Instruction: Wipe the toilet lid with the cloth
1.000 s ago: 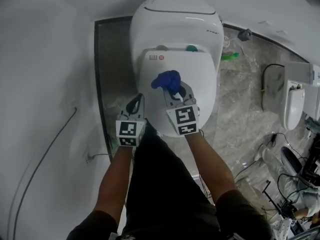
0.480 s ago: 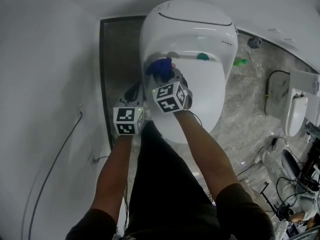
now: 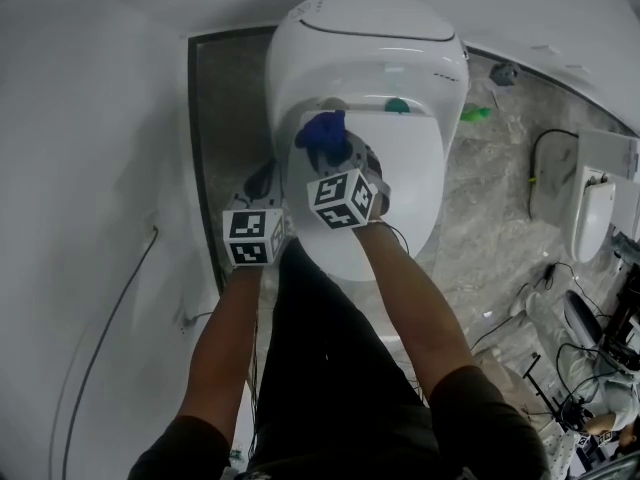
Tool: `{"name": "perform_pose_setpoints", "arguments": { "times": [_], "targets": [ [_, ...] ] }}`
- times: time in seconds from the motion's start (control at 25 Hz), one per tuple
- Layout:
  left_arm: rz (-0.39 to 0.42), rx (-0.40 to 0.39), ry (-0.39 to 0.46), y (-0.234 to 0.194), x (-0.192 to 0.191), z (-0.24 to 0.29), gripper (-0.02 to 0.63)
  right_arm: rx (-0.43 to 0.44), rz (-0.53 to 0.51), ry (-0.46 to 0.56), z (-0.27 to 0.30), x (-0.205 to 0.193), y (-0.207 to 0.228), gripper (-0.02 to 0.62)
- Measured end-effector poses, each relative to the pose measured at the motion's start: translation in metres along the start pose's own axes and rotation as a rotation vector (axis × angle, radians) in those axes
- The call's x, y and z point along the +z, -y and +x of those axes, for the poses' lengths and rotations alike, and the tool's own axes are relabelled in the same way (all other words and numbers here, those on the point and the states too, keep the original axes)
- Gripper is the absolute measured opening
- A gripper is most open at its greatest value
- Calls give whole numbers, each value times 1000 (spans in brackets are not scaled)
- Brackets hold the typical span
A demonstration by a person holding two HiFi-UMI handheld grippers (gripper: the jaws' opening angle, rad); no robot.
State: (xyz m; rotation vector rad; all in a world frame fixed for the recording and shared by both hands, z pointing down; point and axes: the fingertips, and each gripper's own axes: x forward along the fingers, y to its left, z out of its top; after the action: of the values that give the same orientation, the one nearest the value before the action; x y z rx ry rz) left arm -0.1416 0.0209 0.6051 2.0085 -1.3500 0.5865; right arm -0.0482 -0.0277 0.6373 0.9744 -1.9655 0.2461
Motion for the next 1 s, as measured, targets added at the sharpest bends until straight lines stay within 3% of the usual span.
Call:
{"name": "perform_pose_setpoints", "arguments": {
  "times": [0.28,0.52,0.72,1.0],
  "targets": [
    [6,-28,-9,21,3,9,11,-119,90,-24,-17,-44,67,72],
    [22,-55,-12,35,5,13,12,-206,72,-40,-34,-84,118,72],
    [36,-54,-18,37,3,12,11,-245,98,-57,-44,-111,147,72],
    [-6,-48,-10,38,-2,11,11,-313,143,-98,-53,-137,179,72]
  ]
}}
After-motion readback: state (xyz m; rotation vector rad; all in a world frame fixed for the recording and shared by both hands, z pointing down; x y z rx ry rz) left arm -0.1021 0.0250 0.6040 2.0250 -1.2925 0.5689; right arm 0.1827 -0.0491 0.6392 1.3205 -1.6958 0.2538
